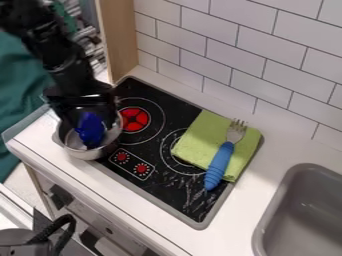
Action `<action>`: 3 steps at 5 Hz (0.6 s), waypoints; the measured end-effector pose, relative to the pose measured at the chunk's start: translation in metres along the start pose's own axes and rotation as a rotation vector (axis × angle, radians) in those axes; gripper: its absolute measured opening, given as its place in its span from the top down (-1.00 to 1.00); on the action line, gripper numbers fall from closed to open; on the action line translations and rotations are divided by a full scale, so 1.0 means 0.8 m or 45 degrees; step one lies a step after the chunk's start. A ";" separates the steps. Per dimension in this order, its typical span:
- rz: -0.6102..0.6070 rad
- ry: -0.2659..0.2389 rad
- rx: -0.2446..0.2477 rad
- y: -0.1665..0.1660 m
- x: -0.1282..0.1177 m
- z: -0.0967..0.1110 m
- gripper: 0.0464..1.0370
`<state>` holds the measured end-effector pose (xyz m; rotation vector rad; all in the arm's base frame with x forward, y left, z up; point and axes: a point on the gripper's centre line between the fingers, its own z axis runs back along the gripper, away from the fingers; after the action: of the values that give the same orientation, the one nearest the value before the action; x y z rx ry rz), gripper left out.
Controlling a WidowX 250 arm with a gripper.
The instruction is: Take the blueberry out of the silver pot and put it on the center of the stove
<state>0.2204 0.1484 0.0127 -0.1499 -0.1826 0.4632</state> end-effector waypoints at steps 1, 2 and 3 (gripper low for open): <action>0.008 -0.016 0.017 0.018 0.014 0.000 -0.93; 0.022 -0.012 0.031 0.025 0.022 -0.006 -0.93; 0.034 0.015 0.045 0.029 0.026 -0.018 -0.93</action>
<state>0.2318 0.1770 -0.0026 -0.1203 -0.1607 0.4919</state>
